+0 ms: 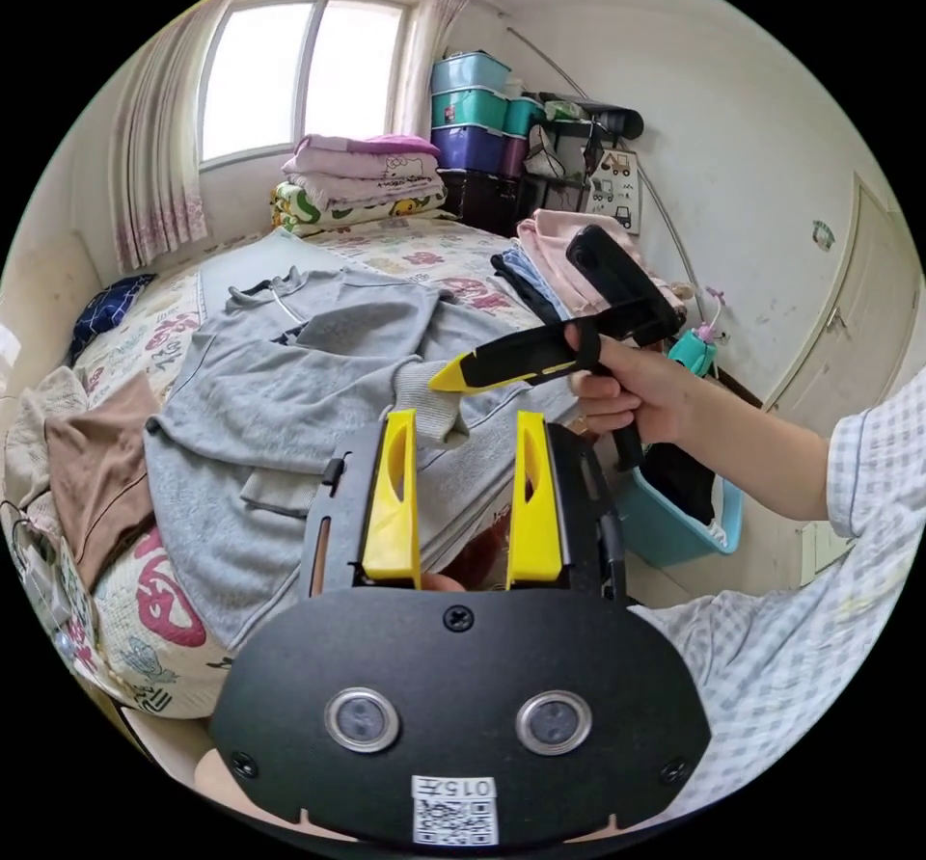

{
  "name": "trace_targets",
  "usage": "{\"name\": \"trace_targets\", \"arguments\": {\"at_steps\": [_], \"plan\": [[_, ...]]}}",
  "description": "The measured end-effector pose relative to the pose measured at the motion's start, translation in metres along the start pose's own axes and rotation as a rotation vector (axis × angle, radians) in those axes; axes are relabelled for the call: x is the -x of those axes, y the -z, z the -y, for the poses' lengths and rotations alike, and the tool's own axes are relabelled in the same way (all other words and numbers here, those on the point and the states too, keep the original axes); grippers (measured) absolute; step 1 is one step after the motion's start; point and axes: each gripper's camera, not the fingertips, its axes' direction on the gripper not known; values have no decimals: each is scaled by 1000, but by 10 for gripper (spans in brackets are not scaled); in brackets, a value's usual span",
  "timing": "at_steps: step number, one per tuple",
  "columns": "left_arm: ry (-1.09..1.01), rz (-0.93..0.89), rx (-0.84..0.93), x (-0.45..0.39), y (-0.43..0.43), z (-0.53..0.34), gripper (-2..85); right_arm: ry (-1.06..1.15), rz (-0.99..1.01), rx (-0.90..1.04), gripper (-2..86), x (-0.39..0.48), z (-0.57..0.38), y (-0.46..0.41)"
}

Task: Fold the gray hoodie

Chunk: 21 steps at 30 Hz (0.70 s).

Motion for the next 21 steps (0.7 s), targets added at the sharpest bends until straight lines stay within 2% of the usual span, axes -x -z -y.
{"name": "trace_targets", "arguments": {"at_steps": [6, 13, 18, 21], "plan": [[133, 4, -48, 15, -9, -11, 127, 45, -49, -4, 45, 10, -13, -6], [319, 61, -130, 33, 54, -68, 178, 54, 153, 1, 40, 27, -43, -32], [344, 57, -201, 36, 88, -109, 158, 130, 58, 53, 36, 63, -69, -66], [364, 93, -215, 44, 106, -127, 108, 153, 37, 75, 36, 77, -84, -84]]}}
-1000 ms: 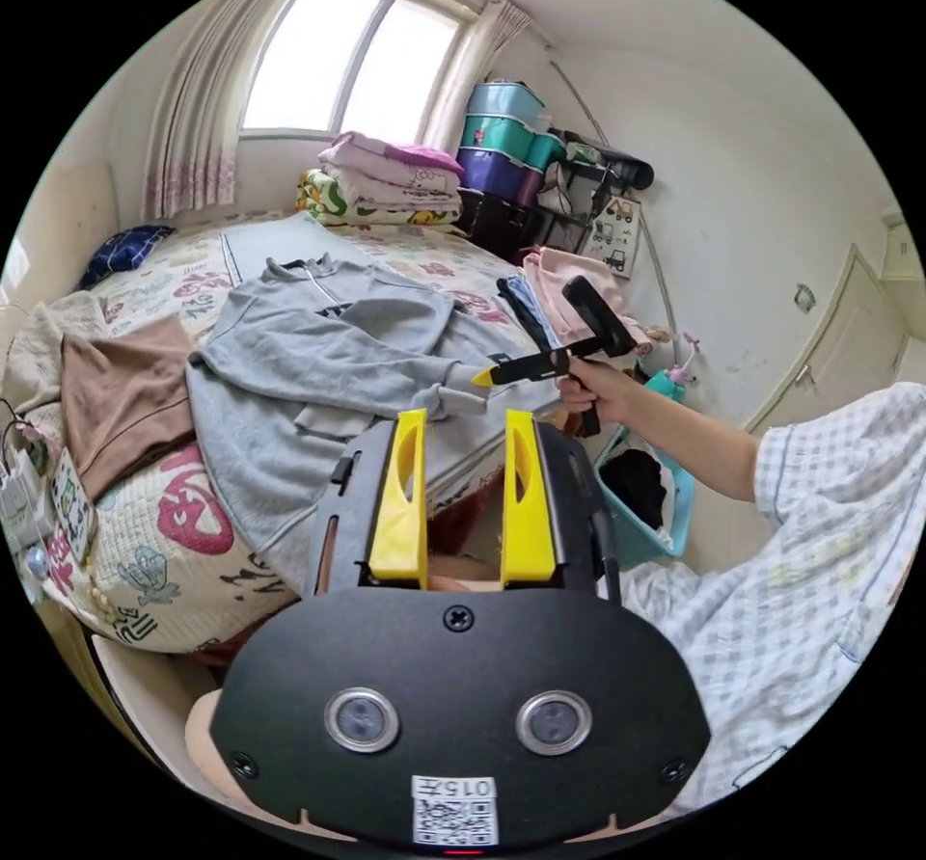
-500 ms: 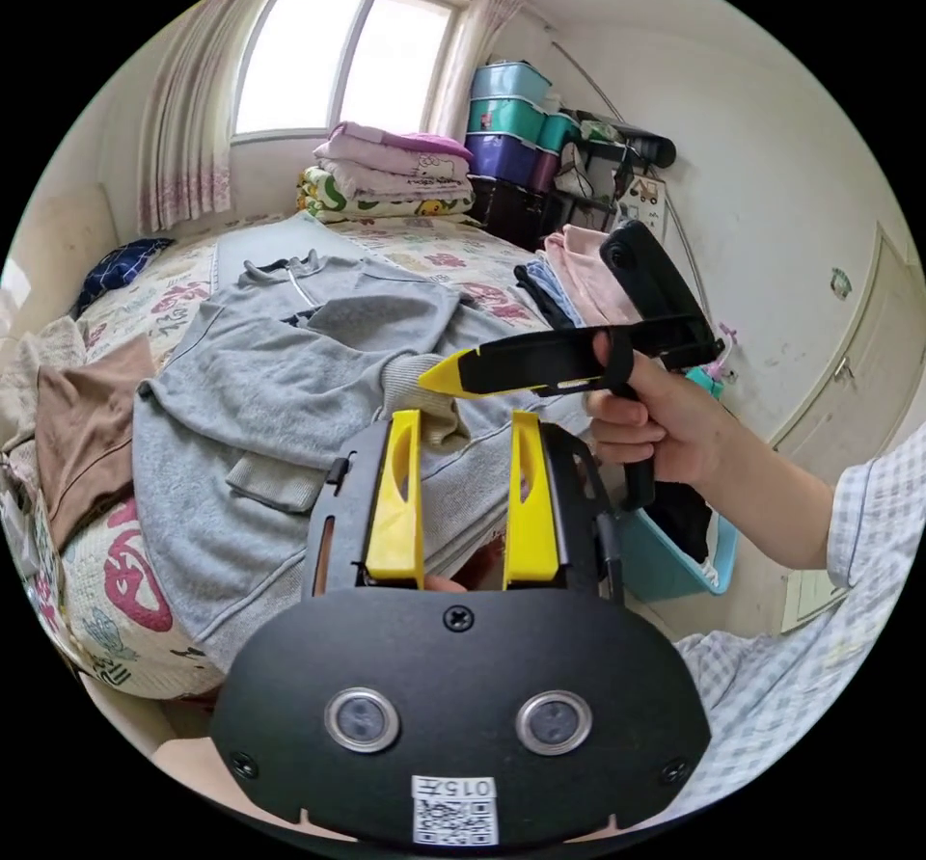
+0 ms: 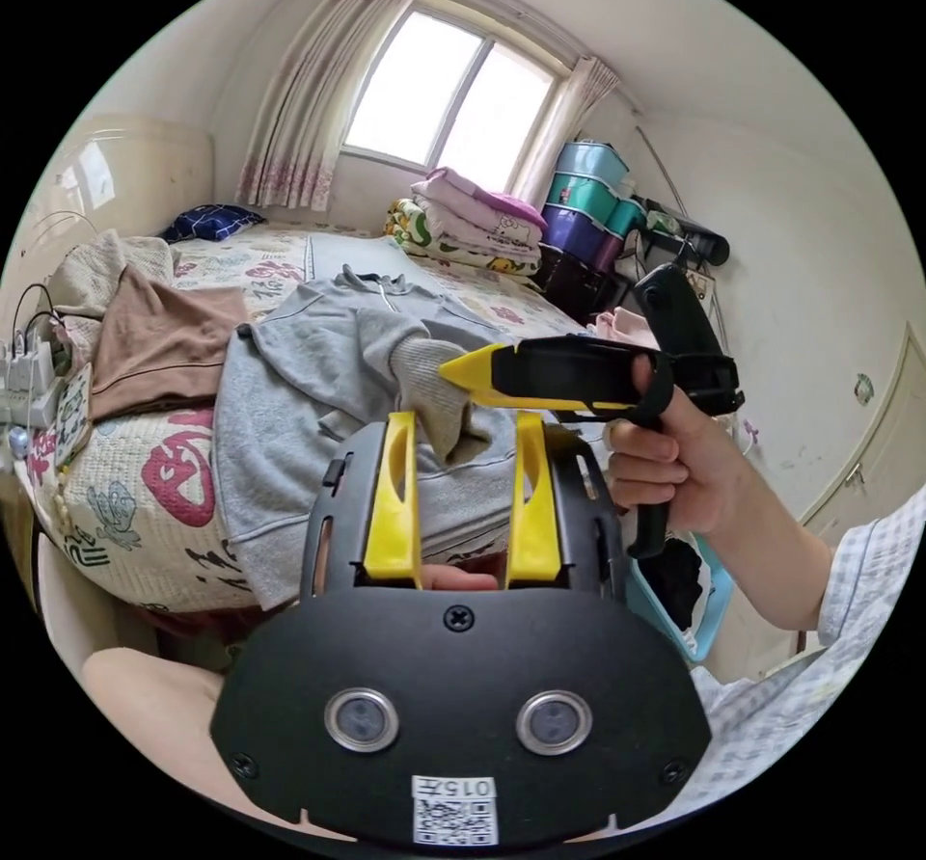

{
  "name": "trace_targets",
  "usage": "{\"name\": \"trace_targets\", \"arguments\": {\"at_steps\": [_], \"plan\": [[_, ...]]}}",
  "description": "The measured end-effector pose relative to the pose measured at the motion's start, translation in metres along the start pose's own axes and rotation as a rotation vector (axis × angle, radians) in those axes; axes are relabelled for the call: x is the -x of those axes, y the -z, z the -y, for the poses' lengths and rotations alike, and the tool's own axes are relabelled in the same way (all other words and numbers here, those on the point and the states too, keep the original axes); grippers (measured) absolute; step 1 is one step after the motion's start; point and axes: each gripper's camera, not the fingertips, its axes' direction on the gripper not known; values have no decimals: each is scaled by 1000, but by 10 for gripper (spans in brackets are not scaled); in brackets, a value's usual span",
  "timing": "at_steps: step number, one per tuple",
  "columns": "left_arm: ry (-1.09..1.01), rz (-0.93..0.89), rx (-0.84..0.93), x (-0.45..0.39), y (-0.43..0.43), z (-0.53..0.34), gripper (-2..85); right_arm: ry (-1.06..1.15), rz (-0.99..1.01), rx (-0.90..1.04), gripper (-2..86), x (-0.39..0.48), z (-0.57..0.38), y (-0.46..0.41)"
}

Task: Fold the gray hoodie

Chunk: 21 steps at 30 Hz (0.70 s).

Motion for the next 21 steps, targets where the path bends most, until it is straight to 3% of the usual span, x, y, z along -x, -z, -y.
{"name": "trace_targets", "arguments": {"at_steps": [3, 8, 14, 21], "plan": [[0, 22, -14, 23, 21, -9, 60, 39, -45, 19, 32, 13, -8, -17], [104, 102, -84, 87, 68, -31, 49, 237, -257, -77, 25, 39, -40, -41], [211, 191, -110, 163, 98, -54, 47, 377, -506, 173, 68, 3, -64, -139], [363, -139, -224, 224, 71, -85, 47, 527, -767, 355, 81, -15, -73, -220]]}}
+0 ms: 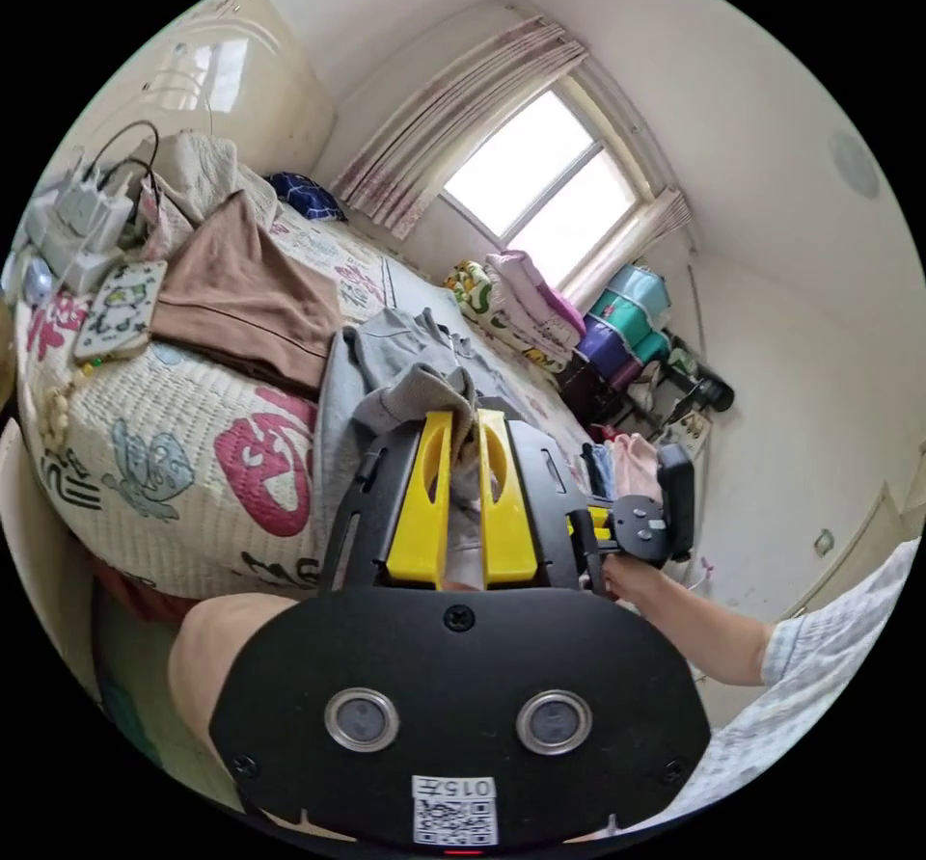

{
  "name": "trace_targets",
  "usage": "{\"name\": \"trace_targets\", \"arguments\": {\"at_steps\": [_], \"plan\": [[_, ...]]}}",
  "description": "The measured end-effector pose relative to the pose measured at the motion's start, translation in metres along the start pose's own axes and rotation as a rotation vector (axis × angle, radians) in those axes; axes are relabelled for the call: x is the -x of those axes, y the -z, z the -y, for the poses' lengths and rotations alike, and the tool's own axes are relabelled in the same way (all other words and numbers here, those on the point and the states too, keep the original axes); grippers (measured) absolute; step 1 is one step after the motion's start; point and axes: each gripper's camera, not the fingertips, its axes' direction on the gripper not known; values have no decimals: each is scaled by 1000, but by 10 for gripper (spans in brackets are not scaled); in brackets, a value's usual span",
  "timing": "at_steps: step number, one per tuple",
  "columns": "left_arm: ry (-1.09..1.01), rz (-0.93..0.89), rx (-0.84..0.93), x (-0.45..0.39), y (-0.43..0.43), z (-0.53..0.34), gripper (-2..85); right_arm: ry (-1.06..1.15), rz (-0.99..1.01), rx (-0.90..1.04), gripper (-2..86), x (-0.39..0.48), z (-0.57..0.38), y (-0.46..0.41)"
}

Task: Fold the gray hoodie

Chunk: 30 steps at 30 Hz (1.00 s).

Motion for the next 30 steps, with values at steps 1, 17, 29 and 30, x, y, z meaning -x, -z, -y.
{"name": "trace_targets", "arguments": {"at_steps": [1, 17, 29, 30], "plan": [[29, -66, -11, 12, 0, -3, 47, 46, -66, 8, 82, 8, 6, -5], [-117, 103, 158, 0, 2, -2, 36, -81, 375, -67, 12, -129, 74, 43], [-330, 850, -142, -8, 66, 314, 69, -1043, -602, -333, 4, -518, -30, 393], [-338, 823, -169, -18, 74, 300, 82, -1046, -588, -379, 3, -513, -48, 410]]}}
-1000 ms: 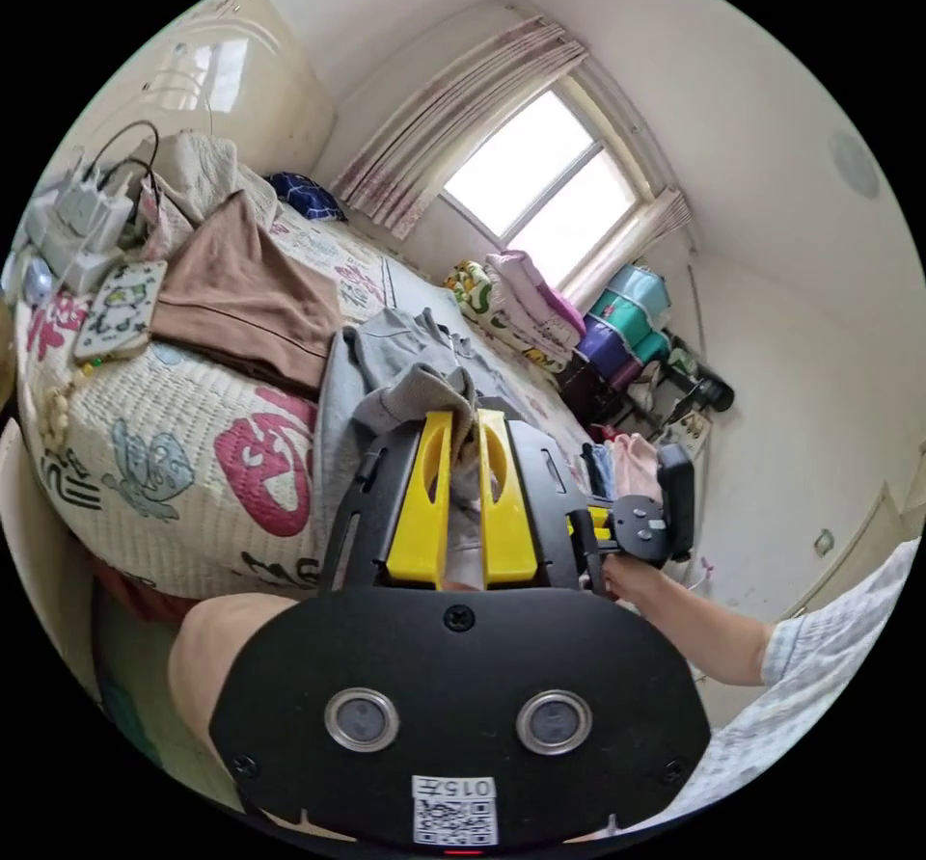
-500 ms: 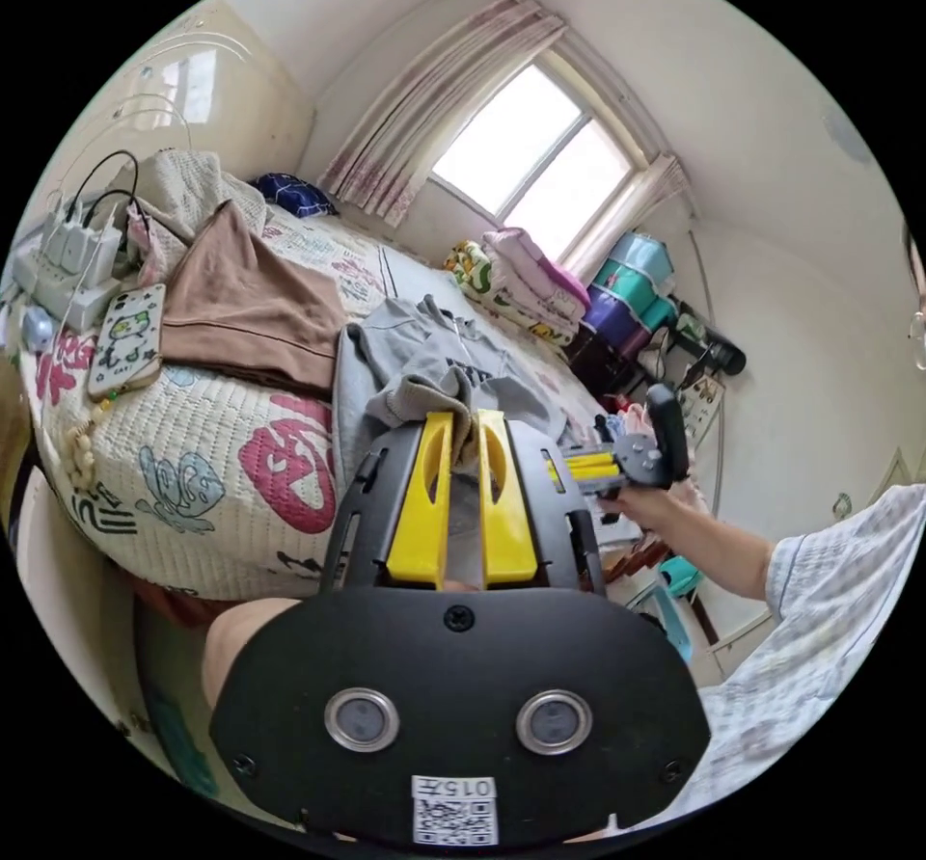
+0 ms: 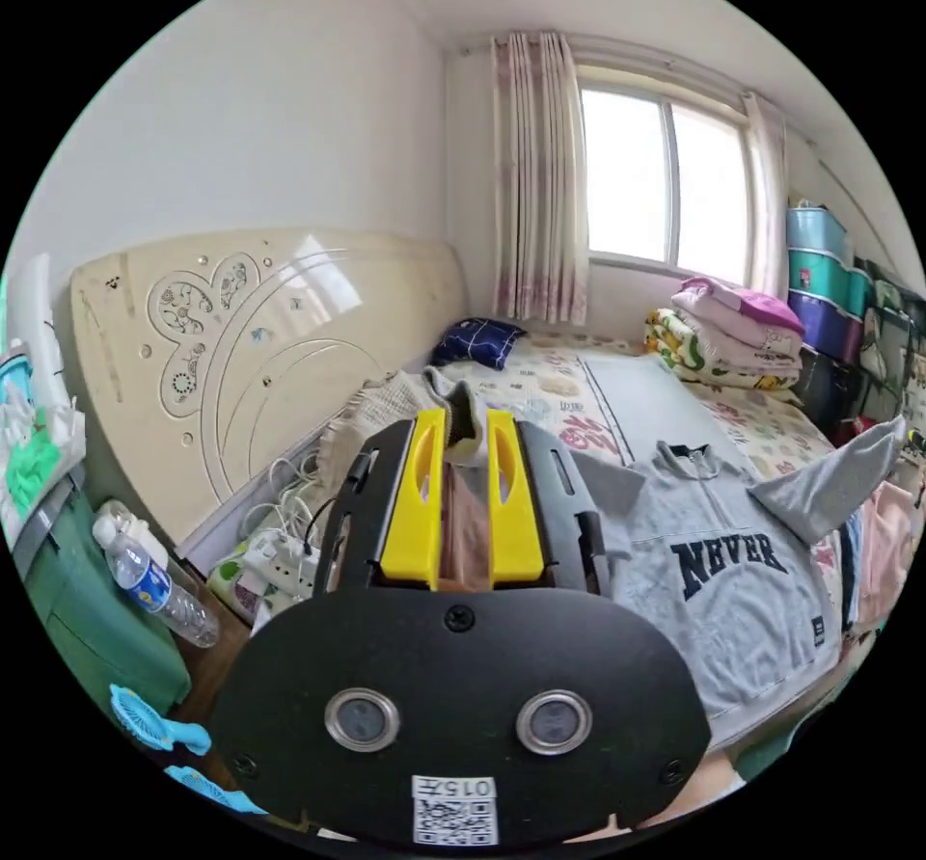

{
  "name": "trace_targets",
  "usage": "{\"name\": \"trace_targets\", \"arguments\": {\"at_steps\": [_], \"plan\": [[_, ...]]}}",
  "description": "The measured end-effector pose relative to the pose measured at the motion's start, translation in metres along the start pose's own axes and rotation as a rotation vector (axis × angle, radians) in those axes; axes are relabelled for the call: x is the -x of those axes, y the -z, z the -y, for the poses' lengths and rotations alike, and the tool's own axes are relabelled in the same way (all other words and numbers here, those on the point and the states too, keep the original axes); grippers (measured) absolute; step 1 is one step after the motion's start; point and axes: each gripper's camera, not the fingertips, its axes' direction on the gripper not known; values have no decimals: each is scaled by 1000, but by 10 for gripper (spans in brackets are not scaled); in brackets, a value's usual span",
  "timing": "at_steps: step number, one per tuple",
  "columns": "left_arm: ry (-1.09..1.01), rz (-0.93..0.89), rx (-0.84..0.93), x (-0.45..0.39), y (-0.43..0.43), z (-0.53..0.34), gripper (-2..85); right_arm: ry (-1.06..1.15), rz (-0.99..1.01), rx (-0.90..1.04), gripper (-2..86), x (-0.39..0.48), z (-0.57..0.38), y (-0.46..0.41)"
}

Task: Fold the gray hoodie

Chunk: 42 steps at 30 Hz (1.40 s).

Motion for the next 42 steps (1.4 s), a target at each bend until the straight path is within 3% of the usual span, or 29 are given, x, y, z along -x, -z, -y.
{"name": "trace_targets", "arguments": {"at_steps": [2, 4, 7, 11, 15, 20, 26, 32, 42], "plan": [[-28, -106, 8, -14, 17, -34, 91, 95, 119, 32, 8, -6, -23, 11], [-90, -230, 132, -47, 18, -97, 91, 232, 264, 151, 32, 6, -77, 14], [-86, -415, 349, -87, -4, -183, 96, 261, 476, 305, 76, 21, -145, 11], [28, -525, 516, -110, -33, -269, 106, 204, 666, 493, 110, 27, -199, 1], [87, -528, 645, -122, -67, -329, 124, 180, 602, 627, 126, 15, -222, -3], [116, -487, 772, -136, -107, -371, 139, 100, 696, 708, 114, 6, -212, -2], [99, -490, 793, -137, -123, -384, 56, 67, 690, 745, 100, 9, -182, -6], [86, -542, 755, -127, -112, -364, 26, 66, 621, 771, 73, 17, -150, -16], [-52, -318, 746, -157, -83, -350, 16, 135, 485, 820, 52, 9, -139, -18]]}}
